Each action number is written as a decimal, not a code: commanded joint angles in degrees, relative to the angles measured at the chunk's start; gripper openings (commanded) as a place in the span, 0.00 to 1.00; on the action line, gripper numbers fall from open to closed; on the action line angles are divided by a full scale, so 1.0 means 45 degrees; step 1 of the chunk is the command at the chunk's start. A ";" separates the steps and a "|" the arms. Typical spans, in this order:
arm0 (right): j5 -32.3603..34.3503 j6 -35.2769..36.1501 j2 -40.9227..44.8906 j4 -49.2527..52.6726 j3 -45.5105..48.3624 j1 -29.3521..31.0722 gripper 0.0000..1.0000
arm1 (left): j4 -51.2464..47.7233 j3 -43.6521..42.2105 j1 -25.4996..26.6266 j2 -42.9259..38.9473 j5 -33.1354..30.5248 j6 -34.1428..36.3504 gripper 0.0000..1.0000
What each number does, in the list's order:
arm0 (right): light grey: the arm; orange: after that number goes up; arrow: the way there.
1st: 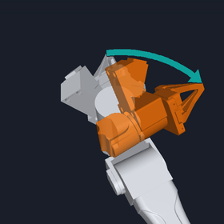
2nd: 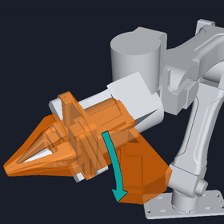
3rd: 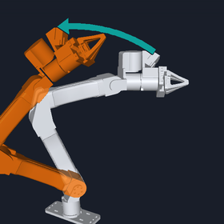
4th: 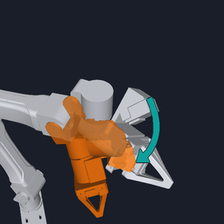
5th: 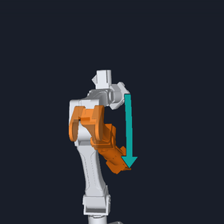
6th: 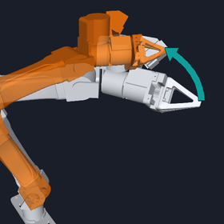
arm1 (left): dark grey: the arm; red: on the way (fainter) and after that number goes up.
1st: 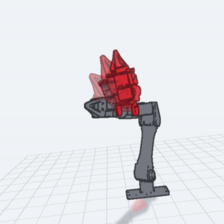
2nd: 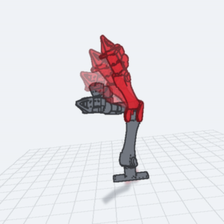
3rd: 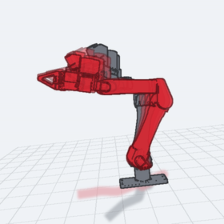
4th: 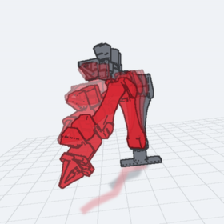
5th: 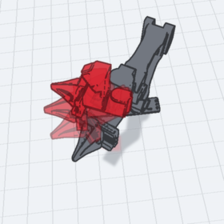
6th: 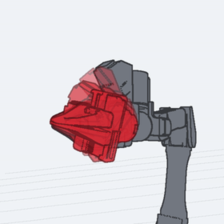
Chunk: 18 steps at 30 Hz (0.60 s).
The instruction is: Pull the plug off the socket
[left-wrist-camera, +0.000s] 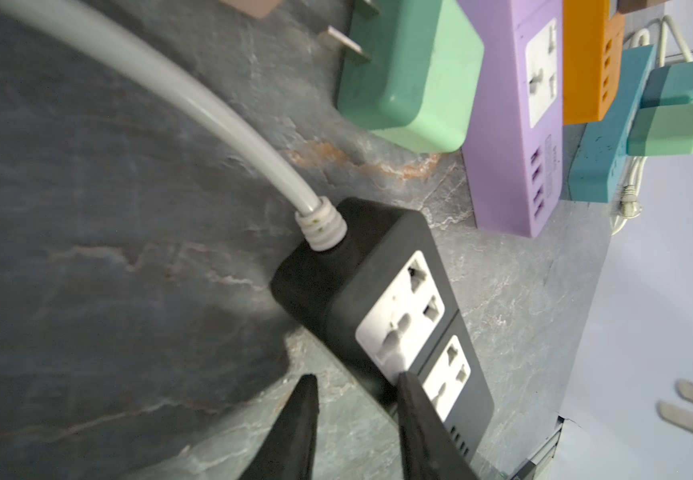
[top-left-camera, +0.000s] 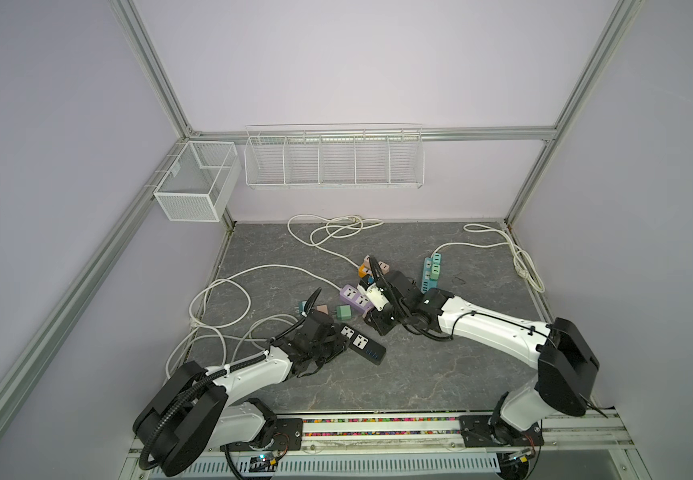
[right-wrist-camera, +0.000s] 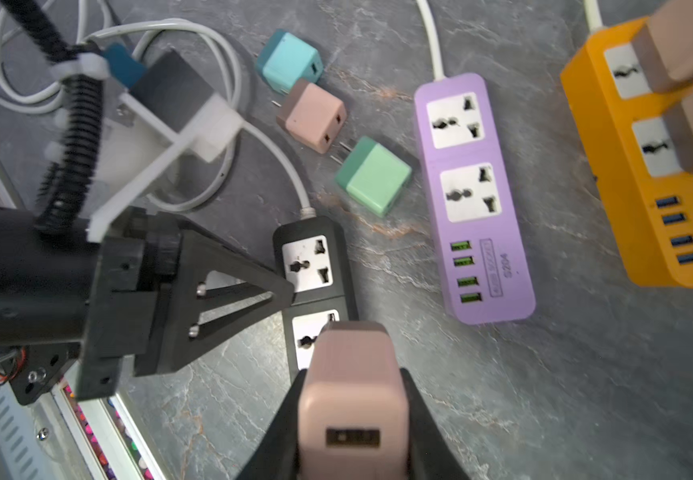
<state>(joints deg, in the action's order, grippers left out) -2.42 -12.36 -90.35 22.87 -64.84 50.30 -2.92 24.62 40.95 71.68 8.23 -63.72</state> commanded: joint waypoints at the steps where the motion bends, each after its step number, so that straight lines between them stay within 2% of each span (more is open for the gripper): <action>1: 0.0334 -0.1984 0.0512 -0.0869 0.0845 -0.0255 0.30 | -0.1663 0.0346 0.0021 -0.0148 -0.0518 0.0255 0.34; 4: 0.0483 -0.3112 0.0769 -0.1695 0.1668 -0.0367 0.30 | -0.1651 0.0511 0.0021 -0.0327 -0.0518 0.0255 0.34; 14: 0.0905 -0.6163 0.0688 -0.4767 0.3812 -0.0455 0.30 | -0.2948 0.1383 -0.0393 -0.1457 -0.1271 0.1644 0.36; 18: 0.0734 -0.6808 0.0255 -0.5739 0.4096 -0.0456 0.30 | -0.3139 0.1346 -0.0801 -0.2154 -0.1340 0.1896 0.37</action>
<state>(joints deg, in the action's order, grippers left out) 0.45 -37.85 -88.27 3.92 -47.24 48.66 -14.46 29.58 38.41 63.77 4.01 -57.25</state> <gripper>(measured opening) 0.302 0.370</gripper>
